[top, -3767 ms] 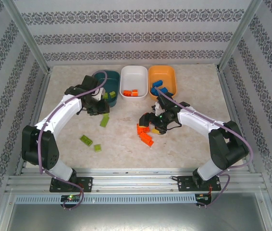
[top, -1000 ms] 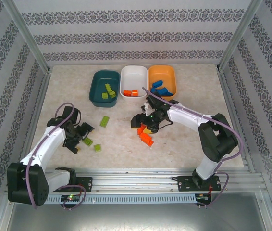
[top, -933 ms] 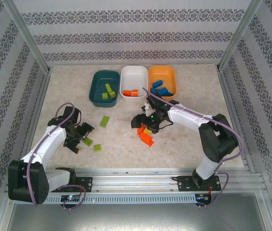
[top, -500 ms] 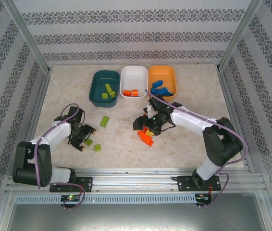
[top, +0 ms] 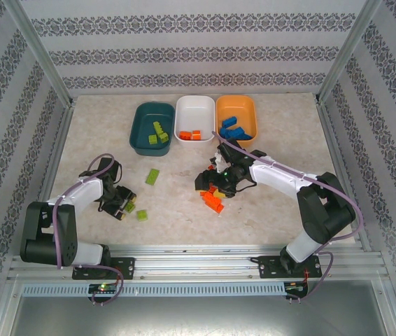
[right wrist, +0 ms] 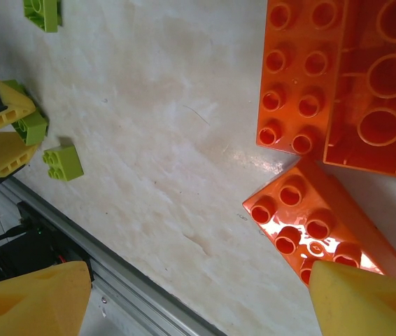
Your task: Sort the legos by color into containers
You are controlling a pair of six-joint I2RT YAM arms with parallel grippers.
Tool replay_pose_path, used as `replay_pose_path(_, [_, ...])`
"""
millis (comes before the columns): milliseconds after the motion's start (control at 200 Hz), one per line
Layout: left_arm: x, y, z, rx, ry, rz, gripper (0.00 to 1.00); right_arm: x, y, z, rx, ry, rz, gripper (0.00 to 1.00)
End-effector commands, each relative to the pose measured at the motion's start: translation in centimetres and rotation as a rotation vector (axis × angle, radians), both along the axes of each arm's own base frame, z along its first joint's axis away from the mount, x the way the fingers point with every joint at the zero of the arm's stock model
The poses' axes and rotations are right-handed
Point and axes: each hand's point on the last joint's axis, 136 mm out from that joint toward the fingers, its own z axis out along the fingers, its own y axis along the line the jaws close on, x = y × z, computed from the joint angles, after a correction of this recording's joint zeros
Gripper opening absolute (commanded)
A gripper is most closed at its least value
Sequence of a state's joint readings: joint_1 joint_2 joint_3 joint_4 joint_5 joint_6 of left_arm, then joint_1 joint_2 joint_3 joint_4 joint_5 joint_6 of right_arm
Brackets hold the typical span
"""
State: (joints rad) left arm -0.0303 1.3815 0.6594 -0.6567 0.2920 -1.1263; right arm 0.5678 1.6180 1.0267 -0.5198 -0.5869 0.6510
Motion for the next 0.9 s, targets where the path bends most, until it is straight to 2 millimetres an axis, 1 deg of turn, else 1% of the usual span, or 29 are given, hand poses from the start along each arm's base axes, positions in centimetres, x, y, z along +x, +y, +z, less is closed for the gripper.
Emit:
replay_pose_path(0, [0.5,-0.3,-1.1,-0.025,-0.025,-0.015,0.51,-0.2,0.0,0.3,-0.008,-0.015,0.000,0.82])
replay_pose_path(115, [0.8,-0.3,-0.8,-0.031,-0.039,-0.013,0.47,-0.3,-0.1,0.2,-0.009,-0.011,0.000,0.82])
replay_pose_path(195, [1.1,-0.4,-0.5,-0.035,-0.052,-0.015,0.42,-0.3,-0.1,0.1,-0.010,-0.011,0.002,0.81])
replay_pose_path(310, [1.3,-0.5,0.0,-0.041,-0.064,-0.020,0.41,-0.3,0.0,0.0,-0.011,-0.008,0.004,0.81])
replay_pose_path(405, [2.0,-0.6,0.9,-0.043,-0.095,-0.026,0.41,-0.2,0.1,0.0,-0.013,-0.007,0.011,0.81])
replay_pose_path(525, [3.2,-0.5,3.0,-0.030,-0.158,-0.055,0.40,-0.2,0.2,-0.2,-0.015,-0.002,0.018,0.81])
replay_pose_path(669, [5.0,-0.5,6.1,-0.011,-0.233,-0.130,0.40,-0.1,0.2,-0.5,-0.019,0.004,0.023,0.81])
replay_pose_path(764, [6.9,-0.7,8.6,-0.006,-0.305,-0.184,0.40,-0.1,0.1,-0.6,-0.023,0.005,0.024,0.81])
replay_pose_path(864, [9.3,-0.8,11.3,0.010,-0.366,-0.252,0.40,-0.2,-0.2,-0.8,-0.034,0.009,0.018,0.81])
replay_pose_path(894, [10.3,-1.0,12.2,0.012,-0.389,-0.278,0.40,-0.2,-0.2,-0.8,-0.033,0.009,0.017,0.81])
